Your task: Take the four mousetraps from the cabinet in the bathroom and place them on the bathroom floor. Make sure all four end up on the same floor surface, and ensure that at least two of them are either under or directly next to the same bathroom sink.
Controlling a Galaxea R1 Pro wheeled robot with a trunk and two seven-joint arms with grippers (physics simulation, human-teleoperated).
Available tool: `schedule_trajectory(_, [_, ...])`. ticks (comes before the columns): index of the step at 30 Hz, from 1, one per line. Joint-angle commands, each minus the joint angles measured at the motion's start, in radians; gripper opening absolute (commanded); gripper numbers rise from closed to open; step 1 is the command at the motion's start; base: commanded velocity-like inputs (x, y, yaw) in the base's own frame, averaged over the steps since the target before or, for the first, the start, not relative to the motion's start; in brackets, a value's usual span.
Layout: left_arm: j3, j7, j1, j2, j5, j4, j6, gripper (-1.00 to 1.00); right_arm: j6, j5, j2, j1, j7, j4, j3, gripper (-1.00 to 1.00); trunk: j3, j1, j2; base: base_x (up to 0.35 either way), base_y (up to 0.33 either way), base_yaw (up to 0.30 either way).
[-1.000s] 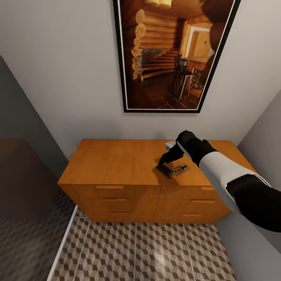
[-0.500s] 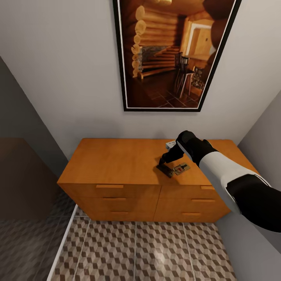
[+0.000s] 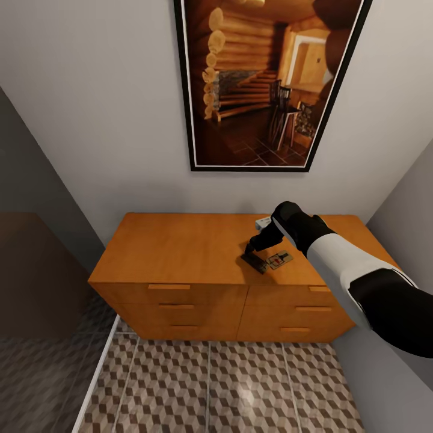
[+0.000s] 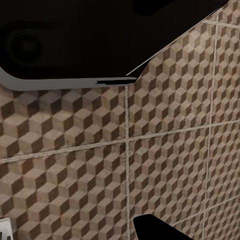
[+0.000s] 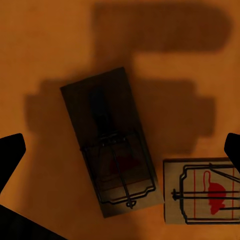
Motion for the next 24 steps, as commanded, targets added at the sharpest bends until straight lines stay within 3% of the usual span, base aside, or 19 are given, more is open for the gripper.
schedule_trajectory(1, [-0.009, 0.0, -0.001, -0.001, 0.007, 0.003, -0.005, 1.0, 0.002, 0.003, -0.001, -0.001, 0.005, -0.001, 0.005, 1.0, -0.002, 0.001, -0.002, 0.0, 0.0, 0.0])
schedule_trajectory(24, [-0.008, 0.0, -0.001, 0.001, 0.007, 0.004, -0.005, 1.0, 0.002, 0.003, 0.002, -0.001, 0.005, -0.001, 0.005, 1.0, -0.024, 0.001, -0.002, 0.0, 0.0, 0.0])
